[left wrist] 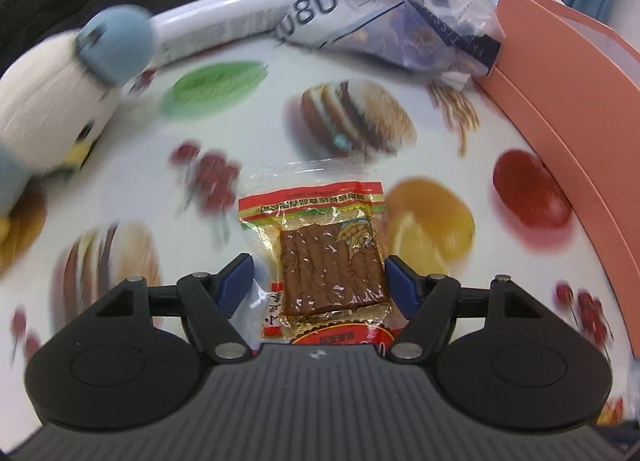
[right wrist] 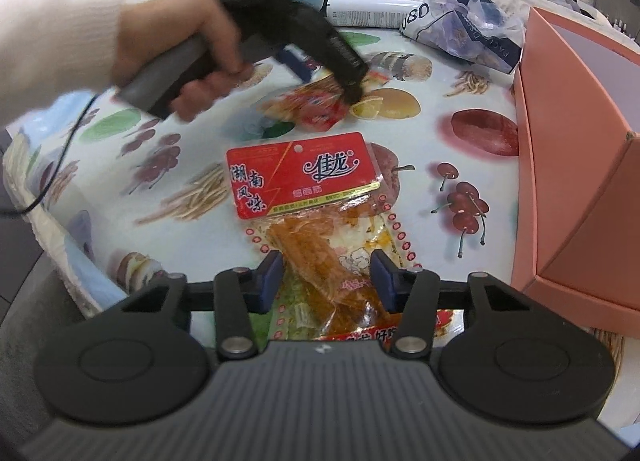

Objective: Organize snacks
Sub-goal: 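Grasp the brown jerky pack with the left tool while the right tool grasps the red spicy-strip pack, then lift the jerky pack with the left tool while the right tool lifts the spicy-strip pack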

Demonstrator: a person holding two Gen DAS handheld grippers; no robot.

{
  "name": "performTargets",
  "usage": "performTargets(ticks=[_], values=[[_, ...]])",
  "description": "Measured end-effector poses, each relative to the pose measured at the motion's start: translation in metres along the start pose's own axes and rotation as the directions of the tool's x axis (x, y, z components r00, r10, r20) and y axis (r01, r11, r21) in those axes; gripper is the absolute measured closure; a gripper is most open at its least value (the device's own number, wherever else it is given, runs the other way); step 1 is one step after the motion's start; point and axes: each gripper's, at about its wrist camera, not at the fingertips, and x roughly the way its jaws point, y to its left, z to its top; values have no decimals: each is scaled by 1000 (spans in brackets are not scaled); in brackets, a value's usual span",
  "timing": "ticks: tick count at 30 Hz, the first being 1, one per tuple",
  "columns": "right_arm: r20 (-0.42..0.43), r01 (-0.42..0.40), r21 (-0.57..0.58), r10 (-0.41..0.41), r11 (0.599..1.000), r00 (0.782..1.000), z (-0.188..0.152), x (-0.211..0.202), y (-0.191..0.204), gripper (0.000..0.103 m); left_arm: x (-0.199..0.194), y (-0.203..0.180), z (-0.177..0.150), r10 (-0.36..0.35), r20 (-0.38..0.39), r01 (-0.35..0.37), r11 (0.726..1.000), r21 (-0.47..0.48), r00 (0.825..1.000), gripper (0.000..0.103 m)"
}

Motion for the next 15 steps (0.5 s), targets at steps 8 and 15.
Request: performTargets(ticks=[8, 15], values=[[8, -13, 11, 13, 1000, 1000, -7, -11, 0, 65, -40, 4, -52, 32, 9, -31, 997, -67, 999, 30], [18, 0, 36, -1, 999, 1000, -12, -21, -1, 70, -68, 3, -84, 27, 18, -25, 990, -139, 999, 32]])
